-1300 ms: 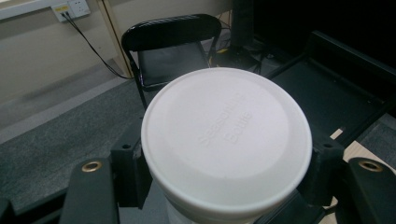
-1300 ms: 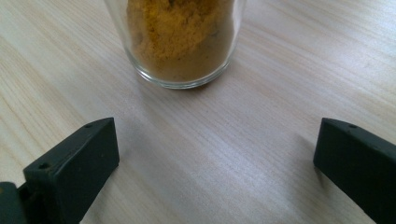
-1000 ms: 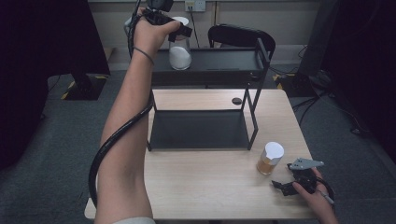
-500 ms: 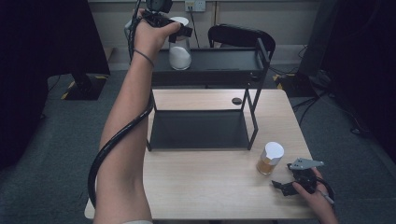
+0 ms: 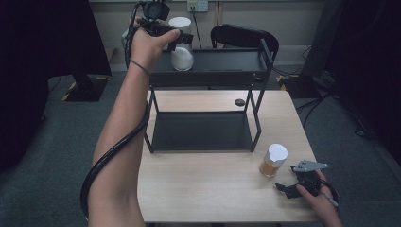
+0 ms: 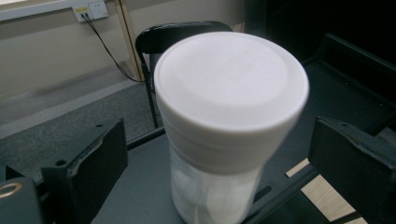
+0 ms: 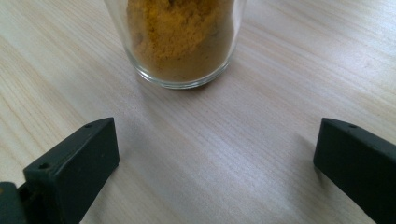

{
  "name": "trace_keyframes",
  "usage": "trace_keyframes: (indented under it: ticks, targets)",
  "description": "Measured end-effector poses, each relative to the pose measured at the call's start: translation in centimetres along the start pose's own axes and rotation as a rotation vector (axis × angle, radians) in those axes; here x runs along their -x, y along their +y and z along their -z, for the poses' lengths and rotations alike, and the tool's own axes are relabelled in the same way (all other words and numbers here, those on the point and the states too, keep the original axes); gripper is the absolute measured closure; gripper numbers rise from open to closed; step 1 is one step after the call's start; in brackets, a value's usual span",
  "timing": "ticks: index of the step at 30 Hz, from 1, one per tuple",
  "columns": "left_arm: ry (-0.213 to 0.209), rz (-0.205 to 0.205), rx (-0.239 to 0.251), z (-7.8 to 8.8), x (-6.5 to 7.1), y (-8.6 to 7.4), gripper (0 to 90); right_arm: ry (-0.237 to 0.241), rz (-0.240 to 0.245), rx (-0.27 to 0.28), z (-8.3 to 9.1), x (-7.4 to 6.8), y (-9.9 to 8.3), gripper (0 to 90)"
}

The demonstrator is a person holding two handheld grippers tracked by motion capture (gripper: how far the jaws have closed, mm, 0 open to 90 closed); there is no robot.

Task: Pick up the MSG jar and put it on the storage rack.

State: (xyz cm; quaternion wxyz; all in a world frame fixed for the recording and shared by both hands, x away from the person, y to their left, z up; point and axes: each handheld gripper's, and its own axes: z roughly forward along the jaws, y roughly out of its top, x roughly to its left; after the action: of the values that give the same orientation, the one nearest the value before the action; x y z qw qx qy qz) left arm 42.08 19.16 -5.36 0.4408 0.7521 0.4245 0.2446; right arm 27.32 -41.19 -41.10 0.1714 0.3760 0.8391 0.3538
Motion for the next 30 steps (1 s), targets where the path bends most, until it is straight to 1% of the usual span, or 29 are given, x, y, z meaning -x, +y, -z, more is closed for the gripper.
trace_keyframes:
  ticks: [5,6,7,9,12,16,21,23,25,28,30]
  targets:
    - [-0.015,0.002,0.013,0.7,0.0,-1.3,2.2,0.000,0.000,0.000,0.0,0.0,0.0,0.0]
    - [-0.022,-0.008,0.017,0.9,0.0,-1.7,1.8,0.000,0.001,0.000,0.0,0.0,0.0,0.0]
    - [-0.022,-0.008,0.017,0.9,0.0,-1.7,1.8,0.000,0.001,0.000,0.0,0.0,0.0,0.0]
    - [-0.049,-0.005,0.030,1.3,-0.2,-2.7,1.8,0.000,0.000,0.000,0.0,0.0,0.0,0.0]
    - [-0.046,-0.007,0.028,1.4,0.0,-3.2,1.8,0.000,0.000,0.000,0.0,0.0,0.0,0.0]
    - [-0.057,-0.026,0.023,1.8,0.2,-4.2,2.4,0.000,0.000,0.000,0.0,0.0,0.0,0.0]
    - [-0.072,-0.027,0.028,2.2,0.1,-5.4,2.6,0.000,-0.001,0.001,0.0,0.0,0.0,0.0]
    - [-0.084,-0.020,0.034,2.3,0.0,-6.0,2.7,0.000,-0.001,0.001,0.0,0.0,0.0,0.0]
    - [-0.084,-0.027,0.031,2.4,0.0,-6.4,2.7,0.000,-0.001,0.001,0.0,0.0,0.0,0.0]
    - [-0.102,-0.022,0.034,2.3,-0.1,-7.4,2.7,0.000,-0.001,0.001,0.0,0.0,0.0,0.0]
    - [-0.113,-0.026,0.033,2.1,-0.1,-7.9,2.7,0.000,-0.001,0.001,0.0,0.0,0.0,0.0]
